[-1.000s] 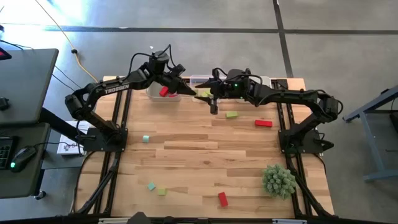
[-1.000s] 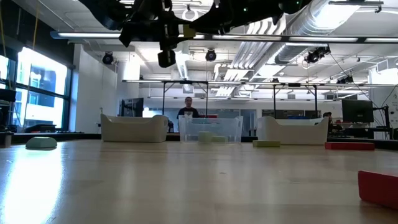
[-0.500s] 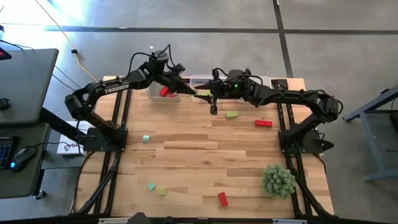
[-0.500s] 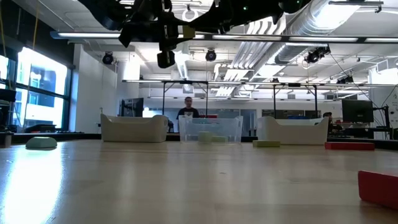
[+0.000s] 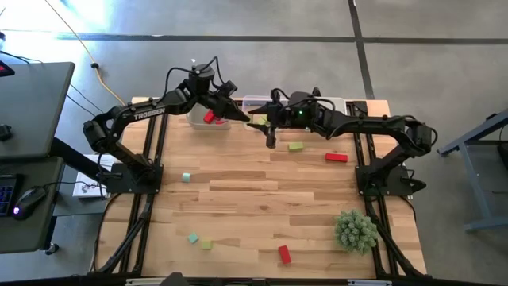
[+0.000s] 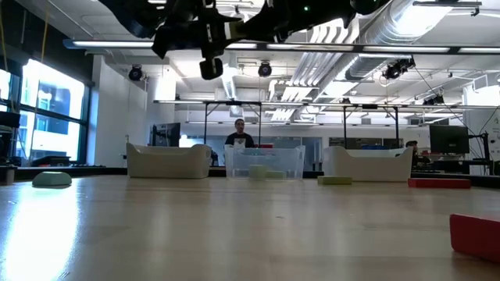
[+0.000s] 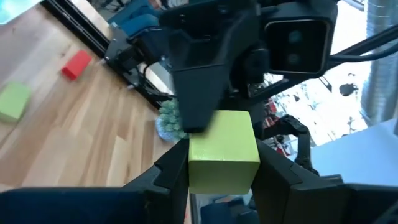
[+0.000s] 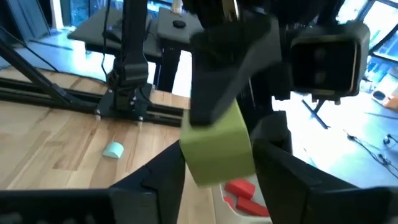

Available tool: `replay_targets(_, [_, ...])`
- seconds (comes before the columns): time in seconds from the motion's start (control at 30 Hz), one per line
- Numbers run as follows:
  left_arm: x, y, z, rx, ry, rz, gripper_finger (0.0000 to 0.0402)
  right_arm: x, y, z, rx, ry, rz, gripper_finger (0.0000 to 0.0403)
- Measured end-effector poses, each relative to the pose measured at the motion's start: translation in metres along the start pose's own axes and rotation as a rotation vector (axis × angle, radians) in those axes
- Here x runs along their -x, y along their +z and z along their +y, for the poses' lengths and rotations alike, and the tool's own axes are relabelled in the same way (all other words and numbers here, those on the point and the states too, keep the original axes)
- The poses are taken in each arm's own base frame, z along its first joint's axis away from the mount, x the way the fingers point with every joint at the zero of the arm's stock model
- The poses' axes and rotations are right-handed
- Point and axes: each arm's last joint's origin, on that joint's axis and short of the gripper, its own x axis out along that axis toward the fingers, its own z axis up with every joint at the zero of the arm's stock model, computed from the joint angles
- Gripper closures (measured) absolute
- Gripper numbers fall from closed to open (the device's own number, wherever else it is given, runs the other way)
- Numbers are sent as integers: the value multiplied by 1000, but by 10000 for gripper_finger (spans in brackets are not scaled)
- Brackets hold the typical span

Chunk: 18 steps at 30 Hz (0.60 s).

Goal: Sort & place blocks by color
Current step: Put the green block into the transparent bin

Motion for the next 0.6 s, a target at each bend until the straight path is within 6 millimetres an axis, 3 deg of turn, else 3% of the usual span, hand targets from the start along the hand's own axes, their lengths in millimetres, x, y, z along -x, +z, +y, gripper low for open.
replay_targets(0.37, [0,2,-1,16,-22,3,290,0,0,1,19,-9,3,265])
replay_targets(0.6, [4,4,1,19,-9,-15,290,0,0,1,1,-20,3,258])
